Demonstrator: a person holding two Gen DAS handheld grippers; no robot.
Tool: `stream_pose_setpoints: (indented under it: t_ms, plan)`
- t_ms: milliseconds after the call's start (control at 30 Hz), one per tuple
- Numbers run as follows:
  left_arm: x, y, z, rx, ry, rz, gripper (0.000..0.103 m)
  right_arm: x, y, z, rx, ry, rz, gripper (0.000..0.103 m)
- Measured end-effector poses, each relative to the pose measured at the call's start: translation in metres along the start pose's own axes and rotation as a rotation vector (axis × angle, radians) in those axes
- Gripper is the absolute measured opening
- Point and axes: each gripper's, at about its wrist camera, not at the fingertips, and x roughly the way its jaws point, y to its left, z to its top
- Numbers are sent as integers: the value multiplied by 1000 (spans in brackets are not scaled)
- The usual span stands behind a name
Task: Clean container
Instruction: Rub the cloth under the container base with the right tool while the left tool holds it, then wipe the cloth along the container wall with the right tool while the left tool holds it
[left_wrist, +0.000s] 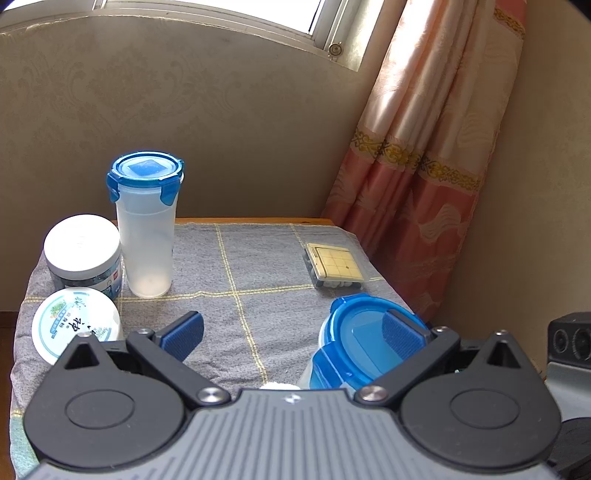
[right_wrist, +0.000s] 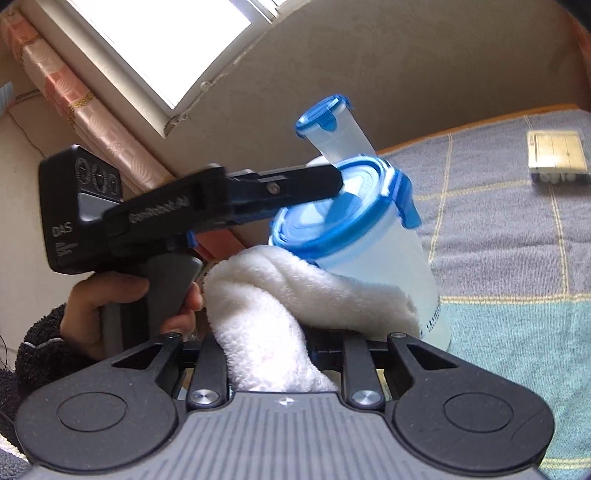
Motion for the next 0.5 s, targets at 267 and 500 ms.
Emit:
stream_pose_setpoints:
  t_ms: [267,500]
  plan:
    - [0,2,0,-8,3,-10,103,16,-17,-8,54,46,-7,25]
    - [-1,2,0,-7,4,-10,103,10,-28,-15,90,50,-25,25]
